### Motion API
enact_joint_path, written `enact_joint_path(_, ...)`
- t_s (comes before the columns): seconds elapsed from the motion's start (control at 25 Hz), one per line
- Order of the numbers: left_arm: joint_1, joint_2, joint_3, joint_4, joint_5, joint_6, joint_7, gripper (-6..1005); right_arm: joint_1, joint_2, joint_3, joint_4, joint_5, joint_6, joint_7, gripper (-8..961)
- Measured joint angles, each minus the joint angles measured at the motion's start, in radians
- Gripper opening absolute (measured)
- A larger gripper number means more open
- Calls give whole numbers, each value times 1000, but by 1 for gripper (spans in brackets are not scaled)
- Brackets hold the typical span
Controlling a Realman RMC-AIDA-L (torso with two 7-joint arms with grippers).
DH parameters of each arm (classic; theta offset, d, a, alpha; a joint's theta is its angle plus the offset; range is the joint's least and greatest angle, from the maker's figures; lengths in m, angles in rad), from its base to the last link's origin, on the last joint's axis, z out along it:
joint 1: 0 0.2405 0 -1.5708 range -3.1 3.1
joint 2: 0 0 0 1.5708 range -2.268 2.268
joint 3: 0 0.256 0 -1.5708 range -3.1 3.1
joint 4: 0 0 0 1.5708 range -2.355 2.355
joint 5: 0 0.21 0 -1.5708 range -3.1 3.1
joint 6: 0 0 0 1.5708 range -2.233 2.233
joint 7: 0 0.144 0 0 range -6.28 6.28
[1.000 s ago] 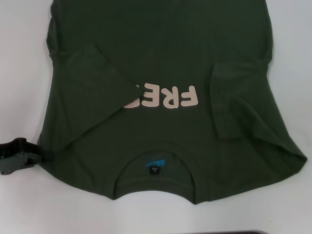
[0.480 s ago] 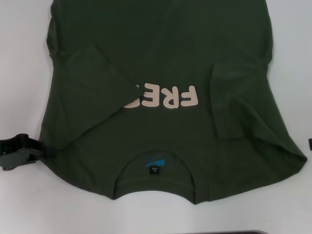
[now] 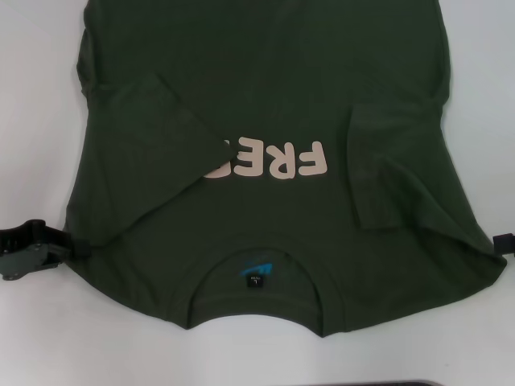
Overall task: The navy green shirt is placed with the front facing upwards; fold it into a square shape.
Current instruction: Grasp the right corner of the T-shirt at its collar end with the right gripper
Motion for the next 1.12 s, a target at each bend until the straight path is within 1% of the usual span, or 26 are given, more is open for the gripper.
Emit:
enact_joint_path(0.2,-2,-1,-2,0,0,-1,0,57,7,16,0,0,-15,9,2,877)
enact_joint_path(0.32,-4,-1,-11,0,0,0,0,57,10,22,0,1,-32,20,2,878)
enact_joint_path(0.56,-8,-1,-18,0,0,0,0,56,12,23,3,1,-37,26,6,878)
enact_joint_path(0.88,-10,-1,-18,0,0,-2,1,56,30,25,-1,44,-37,48,8,879)
enact_joint_path(1.12,-10,-1,-18,0,0,-3,3,57,34,28,-4,49,-36,54,11,879)
